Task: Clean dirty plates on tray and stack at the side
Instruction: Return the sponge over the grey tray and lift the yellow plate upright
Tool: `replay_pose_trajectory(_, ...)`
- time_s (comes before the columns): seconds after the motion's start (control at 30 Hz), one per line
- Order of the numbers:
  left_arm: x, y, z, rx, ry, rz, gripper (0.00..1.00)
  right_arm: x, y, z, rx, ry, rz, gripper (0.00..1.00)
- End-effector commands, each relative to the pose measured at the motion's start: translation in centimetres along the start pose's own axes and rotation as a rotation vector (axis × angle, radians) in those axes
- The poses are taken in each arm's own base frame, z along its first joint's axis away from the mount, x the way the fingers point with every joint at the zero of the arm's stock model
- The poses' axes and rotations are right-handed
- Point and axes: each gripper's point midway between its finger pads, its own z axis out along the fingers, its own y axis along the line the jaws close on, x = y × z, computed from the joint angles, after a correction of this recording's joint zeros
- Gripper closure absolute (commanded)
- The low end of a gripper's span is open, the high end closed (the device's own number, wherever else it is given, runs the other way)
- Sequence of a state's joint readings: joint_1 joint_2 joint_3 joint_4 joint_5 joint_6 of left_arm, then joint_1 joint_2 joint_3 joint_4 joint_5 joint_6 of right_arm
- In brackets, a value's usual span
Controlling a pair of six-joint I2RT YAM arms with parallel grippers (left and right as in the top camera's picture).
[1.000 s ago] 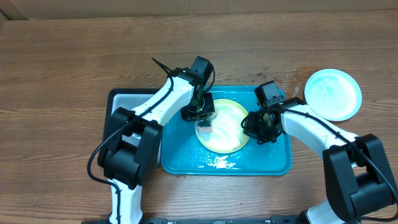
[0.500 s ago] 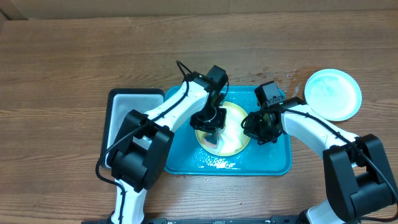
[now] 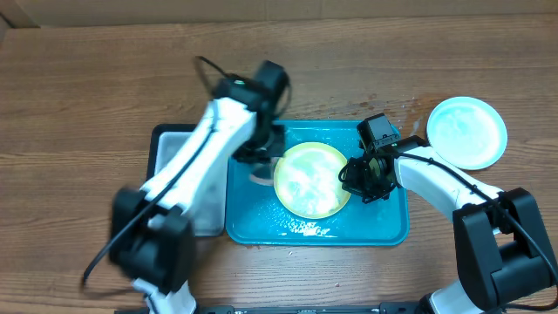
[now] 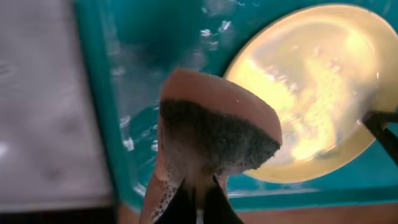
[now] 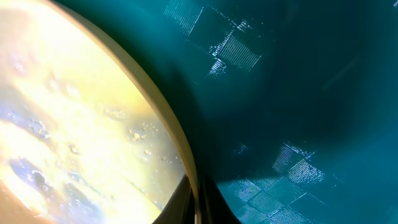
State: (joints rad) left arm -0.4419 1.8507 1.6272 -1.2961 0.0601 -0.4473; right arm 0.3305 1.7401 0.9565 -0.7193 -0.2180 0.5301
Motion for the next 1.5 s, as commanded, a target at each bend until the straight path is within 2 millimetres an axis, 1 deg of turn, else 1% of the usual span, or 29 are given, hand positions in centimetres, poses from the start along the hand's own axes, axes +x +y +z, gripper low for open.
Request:
replay_pose_trajectory(0.0,-0.1,4.5,-4.1,-0.142,-0.109,-0.133,0.96,0.1,-2.4,0.6,0.097,-0.005,-0.005,0.96)
replay_pose_trajectory(0.1,0.4,6.9,-4.4,-0.187,-0.083,-0.18,0.96,-0.5,-1.8,-0.3,0.08,-0.032,-0.066,0.96)
replay_pose_trajectory(0.17,0.4,8.0,-4.0,-0.195,-0.065,-0.179,0.96,-1.1,-1.1,-1.3,0.065,-0.055,-0.093,0.96)
replay_pose_trajectory(0.3,0.9,10.9,-1.8,-0.214,-0.014,-0.248,0.96,-1.9,0.6,-4.3,0.045,-0.102,-0.177,0.96)
replay_pose_trajectory(0.37,1.3,11.7,-0.5,-0.19,0.016,-0.282,0.96,-2.2,1.4,-6.2,0.047,-0.132,-0.23,0.96)
replay_pose_trajectory(0.43,1.6,11.7,0.5,-0.121,0.05,-0.283,0.96,-2.5,1.8,-7.9,0.074,-0.168,-0.287,0.96)
replay_pose_trajectory(0.47,1.8,11.8,0.9,-0.074,0.069,-0.29,0.96,-2.8,2.1,-9.3,0.112,-0.214,-0.339,0.96)
replay_pose_trajectory(0.6,1.6,12.8,1.0,-0.068,0.066,-0.319,0.96,-3.3,3.0,-12.2,0.202,-0.343,-0.419,0.96)
replay_pose_trajectory(0.7,1.4,13.5,0.9,-0.067,0.063,-0.333,0.96,-3.3,3.6,-13.9,0.248,-0.417,-0.451,0.96)
replay_pose_trajectory(0.83,1.2,14.4,0.9,-0.063,0.055,-0.345,0.96,-3.5,3.8,-15.9,0.35,-0.519,-0.496,0.96)
replay_pose_trajectory(1.03,1.0,15.2,0.8,-0.06,0.048,-0.347,0.96,-3.4,5.2,-18.3,0.466,-0.606,-0.62,0.96)
replay_pose_trajectory(1.17,0.9,15.3,0.8,-0.06,0.047,-0.348,0.96,-3.4,6.3,-21.1,0.541,-0.679,-0.672,0.96)
replay_pose_trajectory(1.23,0.9,15.3,0.8,-0.06,0.047,-0.34,0.96,-3.3,7.0,-23.0,0.576,-0.722,-0.694,0.96)
replay_pose_trajectory(1.4,0.9,15.4,0.9,-0.063,0.047,-0.337,0.96,-2.9,7.8,-26.8,0.674,-0.804,-0.738,0.96)
replay_pose_trajectory(1.47,0.9,15.4,0.9,-0.062,0.044,-0.337,0.96,-2.6,7.8,-27.9,0.733,-0.833,-0.76,0.96)
